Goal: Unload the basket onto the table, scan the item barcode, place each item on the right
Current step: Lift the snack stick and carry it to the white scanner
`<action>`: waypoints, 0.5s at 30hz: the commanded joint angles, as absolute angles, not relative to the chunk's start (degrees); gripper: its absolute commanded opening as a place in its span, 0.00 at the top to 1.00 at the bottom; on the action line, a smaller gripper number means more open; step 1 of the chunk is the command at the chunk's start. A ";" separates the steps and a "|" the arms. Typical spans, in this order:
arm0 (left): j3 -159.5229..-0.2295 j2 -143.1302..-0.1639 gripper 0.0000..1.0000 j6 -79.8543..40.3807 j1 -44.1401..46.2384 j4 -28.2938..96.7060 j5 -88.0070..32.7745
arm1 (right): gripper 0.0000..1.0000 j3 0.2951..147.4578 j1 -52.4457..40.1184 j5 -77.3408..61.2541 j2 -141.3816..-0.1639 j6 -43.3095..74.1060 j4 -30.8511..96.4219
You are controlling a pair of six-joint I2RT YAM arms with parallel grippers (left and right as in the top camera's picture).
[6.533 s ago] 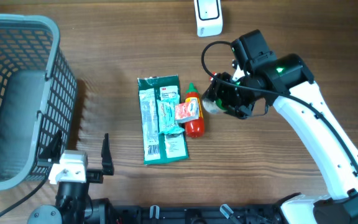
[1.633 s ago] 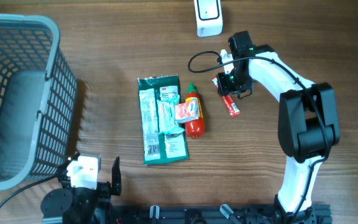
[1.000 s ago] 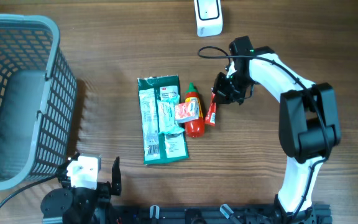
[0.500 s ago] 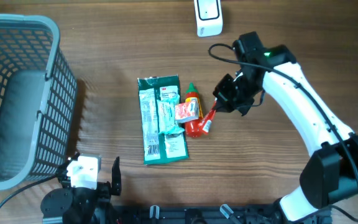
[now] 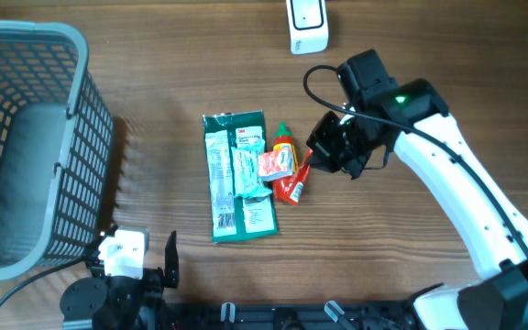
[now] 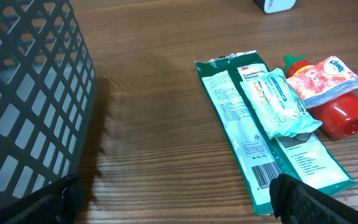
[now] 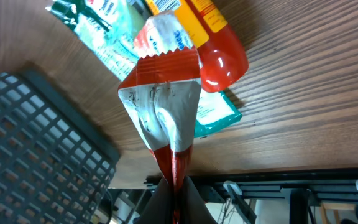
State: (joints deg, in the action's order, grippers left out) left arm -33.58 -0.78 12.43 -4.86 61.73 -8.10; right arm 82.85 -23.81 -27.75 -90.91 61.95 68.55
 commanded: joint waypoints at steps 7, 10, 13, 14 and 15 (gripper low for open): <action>-33.65 -0.38 0.00 13.28 -4.60 61.60 -8.95 | 0.96 83.00 -23.99 -21.23 -89.21 65.08 68.10; -33.65 -0.38 0.00 13.28 -4.60 61.63 -8.95 | 0.96 83.00 -23.99 -17.10 -89.21 65.06 67.92; -33.65 -0.38 0.00 13.28 -4.60 61.60 -8.97 | 0.96 83.00 -24.47 -8.01 -88.03 62.98 64.01; -33.65 -0.38 0.00 13.28 -4.60 61.63 -8.95 | 0.96 83.00 -25.23 -2.52 -87.22 61.65 60.69; -33.65 -0.38 0.00 13.28 -4.60 61.63 -8.95 | 0.96 83.00 -26.06 2.02 -86.59 60.62 57.58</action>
State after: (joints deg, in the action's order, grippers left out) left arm -33.58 -0.78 12.43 -4.86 61.73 -8.10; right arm 82.78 -24.29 -13.02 -89.89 63.51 62.50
